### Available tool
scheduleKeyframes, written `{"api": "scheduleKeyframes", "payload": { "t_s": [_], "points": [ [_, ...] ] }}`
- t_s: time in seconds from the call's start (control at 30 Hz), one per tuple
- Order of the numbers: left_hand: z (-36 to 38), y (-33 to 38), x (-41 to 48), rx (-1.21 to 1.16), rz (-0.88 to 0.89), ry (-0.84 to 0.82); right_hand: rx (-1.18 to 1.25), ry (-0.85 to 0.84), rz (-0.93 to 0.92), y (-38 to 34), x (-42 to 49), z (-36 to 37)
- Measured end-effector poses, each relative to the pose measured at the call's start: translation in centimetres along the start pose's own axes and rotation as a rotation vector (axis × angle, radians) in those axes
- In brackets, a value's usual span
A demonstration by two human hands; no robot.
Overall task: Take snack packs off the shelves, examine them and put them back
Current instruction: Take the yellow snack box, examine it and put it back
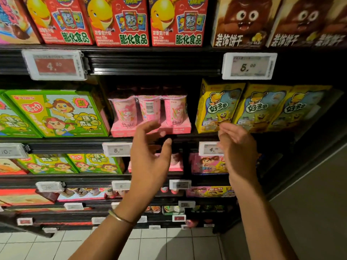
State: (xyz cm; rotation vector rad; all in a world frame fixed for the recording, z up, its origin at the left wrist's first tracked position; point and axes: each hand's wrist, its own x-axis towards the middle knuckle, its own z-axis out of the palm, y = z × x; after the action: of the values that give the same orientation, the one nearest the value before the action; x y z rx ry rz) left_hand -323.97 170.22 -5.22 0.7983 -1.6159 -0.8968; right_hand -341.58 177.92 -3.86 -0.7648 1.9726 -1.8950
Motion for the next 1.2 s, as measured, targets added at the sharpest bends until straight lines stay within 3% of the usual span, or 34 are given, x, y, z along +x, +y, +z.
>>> {"api": "scheduleKeyframes", "payload": {
  "t_s": [0.1, 0.17, 0.27, 0.43, 0.57, 0.67, 0.8, 0.93, 1.03, 1.2],
  "points": [
    [3.5, 2.9, 1.9, 0.001, 0.067, -0.207, 0.028, 0.030, 0.004, -0.3, 0.6, -1.3],
    [5.5, 4.8, 3.1, 0.017, 0.103, -0.259, 0.021, 0.037, -0.018, -0.5, 0.4, -1.8],
    [7.8, 6.9, 4.8, 0.079, 0.140, -0.261, -0.008, 0.032, -0.088, -0.5, 0.2, -2.4],
    [9.9, 8.3, 7.8, 0.324, -0.039, -0.268, 0.008, 0.003, -0.067, -0.2, 0.1, -3.2],
    [9.5, 8.6, 7.7, 0.318, -0.009, -0.217, 0.024, 0.001, -0.022, 0.2, -0.1, -3.6],
    [8.7, 8.8, 6.7, 0.031, -0.059, -0.133, 0.083, 0.003, -0.035, 0.3, -0.4, -3.5],
    [6.7, 8.5, 5.2, -0.409, -0.316, -0.129, 0.194, -0.033, -0.008, -0.4, -1.3, -3.5],
    [3.5, 7.4, 3.4, -0.604, -0.591, -0.262, 0.265, -0.309, 0.124, -0.6, -1.9, -4.3],
    [0.6, 5.9, 1.7, -0.822, -0.743, -0.345, 0.264, -0.539, 0.108, -0.1, -3.4, -4.1],
    [-3.2, 3.6, -1.0, -1.060, -0.802, -0.421, 0.287, -0.619, 0.133, 0.7, -6.3, -2.6]
  ]
}}
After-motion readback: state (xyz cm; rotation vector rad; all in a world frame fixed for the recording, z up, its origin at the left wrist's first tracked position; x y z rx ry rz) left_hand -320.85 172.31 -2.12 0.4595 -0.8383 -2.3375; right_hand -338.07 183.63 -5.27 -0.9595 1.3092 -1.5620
